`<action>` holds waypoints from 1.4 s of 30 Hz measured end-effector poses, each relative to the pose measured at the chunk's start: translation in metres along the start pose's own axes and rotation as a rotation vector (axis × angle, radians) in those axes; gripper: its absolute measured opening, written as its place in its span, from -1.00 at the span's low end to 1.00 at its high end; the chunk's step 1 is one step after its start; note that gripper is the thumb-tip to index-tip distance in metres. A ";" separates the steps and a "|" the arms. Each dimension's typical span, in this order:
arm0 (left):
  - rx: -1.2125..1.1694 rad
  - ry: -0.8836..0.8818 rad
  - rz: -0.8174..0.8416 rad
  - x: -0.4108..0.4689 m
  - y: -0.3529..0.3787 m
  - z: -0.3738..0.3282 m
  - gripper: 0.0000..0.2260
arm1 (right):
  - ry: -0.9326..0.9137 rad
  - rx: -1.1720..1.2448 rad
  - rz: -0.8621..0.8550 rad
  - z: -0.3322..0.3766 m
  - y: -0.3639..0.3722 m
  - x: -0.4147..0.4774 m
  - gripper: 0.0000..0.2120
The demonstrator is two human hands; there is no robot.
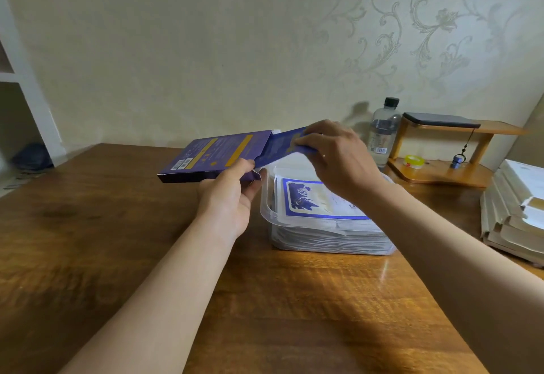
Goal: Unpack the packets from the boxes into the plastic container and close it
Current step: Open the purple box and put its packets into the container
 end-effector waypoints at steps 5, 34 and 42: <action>-0.046 -0.012 -0.027 0.001 -0.004 -0.002 -0.57 | 0.166 0.123 -0.173 -0.028 -0.029 -0.012 -0.82; -0.001 -0.021 -0.013 -0.002 -0.001 0.005 -0.52 | 0.664 -0.208 0.545 -0.043 -0.006 -0.040 -0.73; 0.001 -0.044 -0.024 -0.001 -0.001 0.005 -0.56 | 0.358 0.182 0.866 -0.020 0.033 -0.038 -0.44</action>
Point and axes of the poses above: each hand's wrist, its own x-axis towards the middle knuckle, its own y-axis out of the palm, z = x × y, the point moved 5 cm from there along x, towards the middle knuckle, and after that the axes turned 13 degrees about z, right-handed, at the moved point
